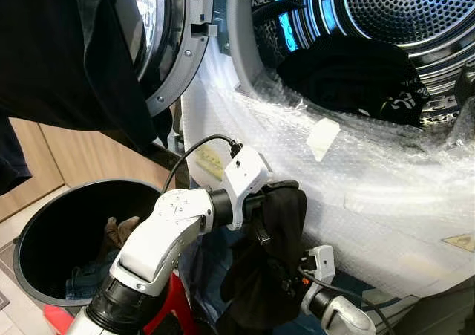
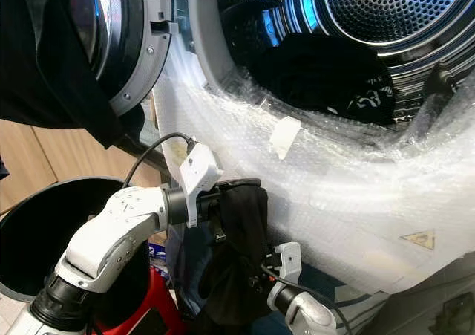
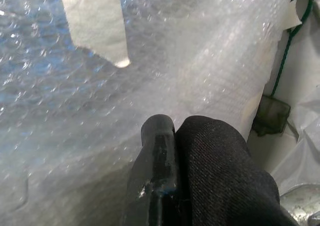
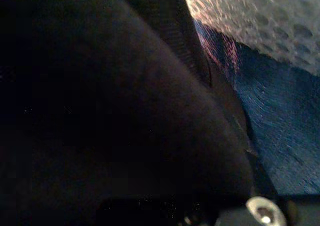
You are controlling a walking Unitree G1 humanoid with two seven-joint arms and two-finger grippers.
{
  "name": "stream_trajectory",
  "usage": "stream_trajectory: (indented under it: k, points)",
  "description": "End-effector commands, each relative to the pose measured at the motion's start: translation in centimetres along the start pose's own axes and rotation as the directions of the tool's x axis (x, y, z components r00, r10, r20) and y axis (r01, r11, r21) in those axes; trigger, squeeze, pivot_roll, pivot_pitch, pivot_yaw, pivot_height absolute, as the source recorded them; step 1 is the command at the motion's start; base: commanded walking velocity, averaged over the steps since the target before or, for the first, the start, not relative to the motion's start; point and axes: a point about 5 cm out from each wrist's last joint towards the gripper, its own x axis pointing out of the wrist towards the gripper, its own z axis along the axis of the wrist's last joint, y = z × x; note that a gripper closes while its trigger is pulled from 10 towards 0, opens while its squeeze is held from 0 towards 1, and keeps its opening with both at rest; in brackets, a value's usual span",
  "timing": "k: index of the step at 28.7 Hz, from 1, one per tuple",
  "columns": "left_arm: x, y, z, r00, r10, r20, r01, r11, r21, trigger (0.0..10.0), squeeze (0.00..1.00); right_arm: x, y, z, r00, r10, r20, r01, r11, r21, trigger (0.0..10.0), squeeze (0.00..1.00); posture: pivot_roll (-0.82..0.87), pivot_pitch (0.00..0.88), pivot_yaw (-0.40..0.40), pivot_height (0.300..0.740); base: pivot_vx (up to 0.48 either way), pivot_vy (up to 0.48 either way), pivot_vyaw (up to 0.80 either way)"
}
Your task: Clothes washing
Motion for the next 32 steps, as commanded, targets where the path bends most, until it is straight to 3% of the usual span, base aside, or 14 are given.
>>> stream_trajectory:
  k: [1,7,8,9,10,11,12,13,16,19,22,23,27,32]
  points:
    - [0.3,-0.6,1.1,0.999,-0.023,0.046,0.022,1.000,0.022,0.0,0.00,-0.4,-0.2,0.7,0.999,0.007,0.034,-0.007,1.000,-0.005,0.0,0.00,0.17,0.012,-0.106,0.740,0.000,0.000,0.00]
    - [0.0,-0.9,1.1,0.999,0.005,0.050,-0.007,0.999,0.036,0.0,0.00,-1.1,-0.2,1.1,0.997,0.053,0.057,-0.053,0.999,-0.009,0.0,0.00,0.17,0.000,-0.101,0.740,0.000,0.000,0.00]
    - [-0.2,-1.1,0.8,0.999,-0.004,0.036,0.003,1.000,0.030,4.4,0.00,-1.3,-0.2,1.1,0.997,0.064,0.051,-0.063,0.998,-0.016,0.0,0.00,0.17,0.000,-0.099,0.740,0.000,0.000,0.00]
    - [-0.3,-1.3,0.6,1.000,-0.013,0.025,0.012,1.000,0.026,4.4,0.00,-1.4,-0.1,1.0,0.996,0.072,0.046,-0.071,0.997,-0.020,0.0,0.00,0.17,0.000,-0.098,0.740,0.000,0.000,0.00]
    - [-0.7,-1.6,0.2,1.000,-0.026,0.001,0.026,0.999,0.020,10.0,0.00,-1.7,-0.2,0.9,0.996,0.073,0.042,-0.072,0.997,-0.023,0.0,0.00,0.16,0.000,-0.097,0.740,0.000,0.000,0.00]
    - [-1.2,-2.0,-0.4,0.999,-0.040,-0.031,0.041,0.999,0.015,10.0,0.37,-2.2,-0.4,0.8,0.997,0.067,0.037,-0.066,0.998,-0.022,0.0,0.00,0.17,0.000,-0.096,0.740,0.000,0.000,0.00]
    - [-1.2,-2.0,-0.4,0.999,-0.040,-0.031,0.041,0.999,0.015,10.0,0.37,-2.2,-0.4,0.8,0.997,0.067,0.037,-0.066,0.998,-0.022,0.0,0.00,0.17,0.000,-0.096,0.740,0.000,0.000,0.00]
    - [-2.0,-2.2,-1.0,0.997,-0.048,-0.066,0.047,0.999,-0.006,10.0,1.00,-2.8,-0.9,0.7,0.998,0.042,0.037,-0.041,0.999,-0.020,0.0,0.00,0.16,0.000,-0.093,0.740,0.000,0.000,0.00]
    - [-2.9,-2.4,-1.6,0.994,-0.051,-0.100,0.049,0.999,-0.024,10.0,1.00,-3.5,-1.5,0.5,0.999,0.001,0.035,-0.001,1.000,-0.019,0.0,0.00,0.17,0.000,-0.090,0.740,0.000,0.000,0.00]
    - [-4.2,-1.4,-3.3,0.979,0.071,-0.192,-0.074,0.997,-0.008,10.0,1.00,-4.8,-2.2,-0.4,0.999,-0.030,-0.011,0.029,0.999,-0.033,0.0,0.00,0.17,0.000,-0.089,0.740,0.000,0.000,0.00]
    - [-4.8,-0.8,-3.7,0.966,0.131,-0.223,-0.133,0.991,0.005,10.0,1.00,-5.3,-2.5,-0.5,0.999,-0.043,-0.016,0.043,0.999,-0.031,0.0,0.00,0.17,0.000,-0.087,0.740,0.000,0.000,0.00]
    - [-5.7,0.3,-4.9,0.932,0.233,-0.278,-0.235,0.972,0.028,10.0,1.00,-5.5,-2.7,-0.3,0.999,-0.042,-0.026,0.041,0.998,-0.044,0.0,0.00,0.17,0.000,-0.087,0.740,0.000,0.000,0.00]
    - [-6.4,1.2,-5.6,0.900,0.339,-0.275,-0.344,0.938,0.029,10.0,1.00,-5.6,-2.6,-0.1,0.999,-0.029,-0.037,0.027,0.998,-0.062,0.0,0.00,0.17,0.000,-0.087,0.740,0.000,0.000,0.00]
    - [-6.6,1.0,-5.7,0.896,0.332,-0.295,-0.349,0.937,-0.003,10.0,1.00,-5.6,-2.7,0.0,0.999,-0.040,-0.036,0.038,0.997,-0.069,0.0,0.00,0.16,0.000,-0.084,0.740,0.000,0.000,0.00]
